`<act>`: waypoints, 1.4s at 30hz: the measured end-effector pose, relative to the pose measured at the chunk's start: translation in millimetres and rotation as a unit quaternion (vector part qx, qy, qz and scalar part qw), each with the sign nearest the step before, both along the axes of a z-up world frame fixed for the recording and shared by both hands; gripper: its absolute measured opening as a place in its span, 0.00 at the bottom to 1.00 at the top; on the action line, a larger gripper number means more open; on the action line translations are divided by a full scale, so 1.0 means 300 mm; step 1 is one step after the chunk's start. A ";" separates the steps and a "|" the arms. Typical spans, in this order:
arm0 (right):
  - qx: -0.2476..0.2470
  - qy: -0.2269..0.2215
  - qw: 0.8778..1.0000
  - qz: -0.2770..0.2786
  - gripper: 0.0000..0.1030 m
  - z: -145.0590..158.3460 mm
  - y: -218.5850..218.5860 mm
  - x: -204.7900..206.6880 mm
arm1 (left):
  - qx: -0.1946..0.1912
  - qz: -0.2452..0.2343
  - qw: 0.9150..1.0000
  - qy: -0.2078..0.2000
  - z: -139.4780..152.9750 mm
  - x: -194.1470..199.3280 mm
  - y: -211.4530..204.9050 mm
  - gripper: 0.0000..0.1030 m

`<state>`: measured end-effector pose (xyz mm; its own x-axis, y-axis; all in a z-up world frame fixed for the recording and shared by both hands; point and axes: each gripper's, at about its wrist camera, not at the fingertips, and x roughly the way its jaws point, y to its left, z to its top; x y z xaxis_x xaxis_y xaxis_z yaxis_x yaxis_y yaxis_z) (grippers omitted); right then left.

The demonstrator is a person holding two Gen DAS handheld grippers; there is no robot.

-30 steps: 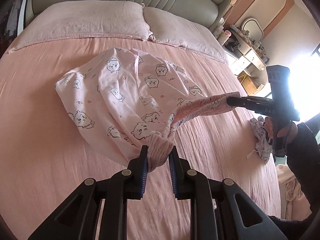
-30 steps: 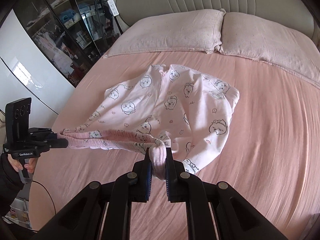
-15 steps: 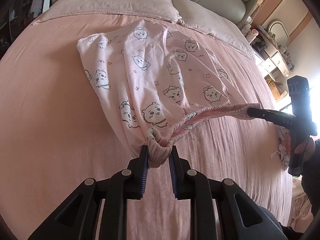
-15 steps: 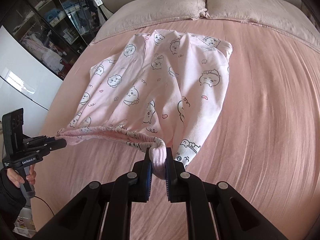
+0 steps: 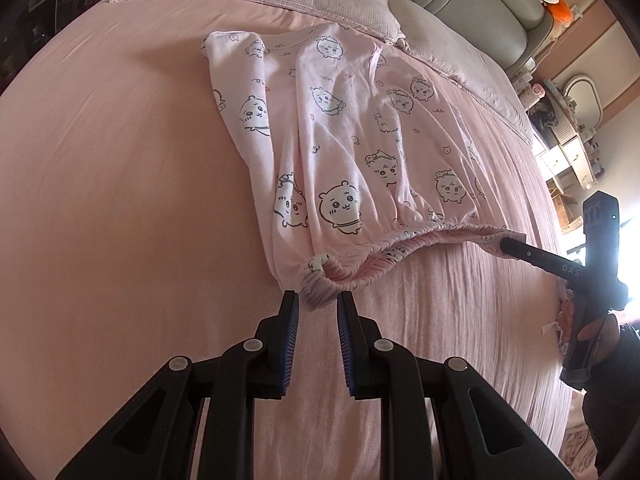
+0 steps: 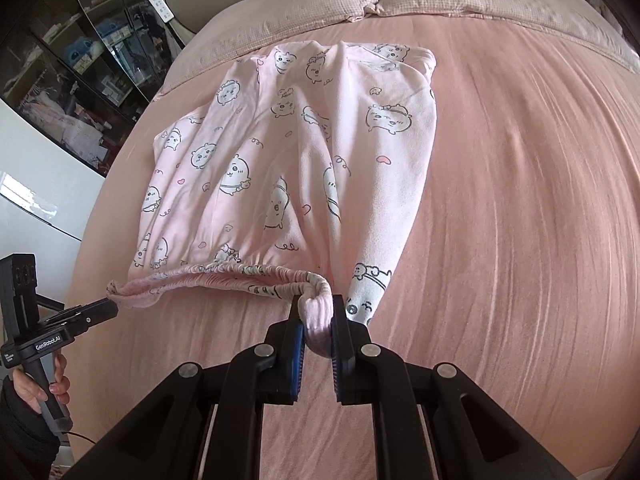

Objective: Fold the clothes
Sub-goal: 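Lower the pants onto the bed with both grippers, laying the legs flat, then open both grippers and release the waistband onto the bed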

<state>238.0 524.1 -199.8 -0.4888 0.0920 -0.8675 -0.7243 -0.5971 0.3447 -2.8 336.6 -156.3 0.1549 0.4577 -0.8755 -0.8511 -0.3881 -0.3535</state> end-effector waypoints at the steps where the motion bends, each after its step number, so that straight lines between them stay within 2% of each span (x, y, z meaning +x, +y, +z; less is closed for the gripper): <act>1: 0.002 -0.003 1.000 0.002 0.09 -0.002 -0.006 -0.003 | -0.003 0.002 1.000 0.000 -0.004 -0.001 -0.004 0.17; 7: 0.019 -0.025 0.999 0.007 0.10 -0.006 -0.029 -0.011 | -0.015 0.014 0.999 0.027 -0.008 -0.004 -0.012 0.17; 8: 0.021 -0.030 0.999 0.001 0.16 -0.004 -0.029 -0.007 | -0.021 0.013 0.999 0.027 -0.010 -0.002 -0.005 0.17; 9: 0.023 -0.036 0.999 -0.006 0.31 -0.001 -0.028 -0.003 | -0.026 0.012 0.999 0.026 -0.012 0.001 0.003 0.17; 10: 0.024 -0.042 0.999 -0.012 0.41 0.001 -0.028 0.001 | -0.029 0.010 0.999 0.026 -0.013 0.003 0.011 0.17; 11: 0.026 -0.047 0.998 -0.019 0.61 0.004 -0.027 0.005 | -0.031 0.008 0.999 0.028 -0.012 0.008 0.019 0.17; 12: 0.028 -0.047 0.998 -0.022 0.69 0.010 -0.029 0.007 | -0.033 0.006 0.999 0.031 -0.009 0.014 0.028 0.17; 17: 0.036 -0.069 0.997 -0.019 0.70 0.028 -0.040 0.024 | -0.045 -0.007 0.999 0.030 -0.010 0.040 0.066 0.17; 23: 0.031 -0.067 0.997 -0.011 0.70 0.038 -0.040 0.024 | -0.056 -0.008 0.998 0.041 -0.008 0.067 0.101 0.17; 32: 0.020 -0.064 0.998 -0.009 0.70 0.047 -0.004 0.012 | -0.055 -0.036 0.994 0.087 0.034 0.097 0.156 0.20; 33: 0.019 -0.064 0.998 -0.009 0.70 0.049 0.004 0.008 | -0.053 -0.038 0.994 0.092 0.041 0.099 0.164 0.30; 34: 0.019 -0.065 0.998 -0.008 0.70 0.052 0.014 0.004 | -0.049 -0.039 0.993 0.096 0.048 0.101 0.172 0.53; 35: 0.020 -0.066 0.998 -0.007 0.70 0.054 0.024 -0.001 | -0.043 -0.041 0.993 0.101 0.057 0.104 0.180 0.69; 36: 0.020 -0.067 0.998 -0.006 0.70 0.057 0.034 -0.006 | -0.036 -0.048 0.993 0.106 0.065 0.111 0.190 0.92; 39: 0.020 -0.071 0.997 -0.004 0.71 0.064 0.064 -0.020 | -0.020 -0.073 0.988 0.131 0.090 0.143 0.222 0.93; 42: 0.021 -0.075 0.997 -0.002 0.71 0.072 0.094 -0.034 | -0.018 -0.109 0.980 0.166 0.103 0.190 0.264 0.93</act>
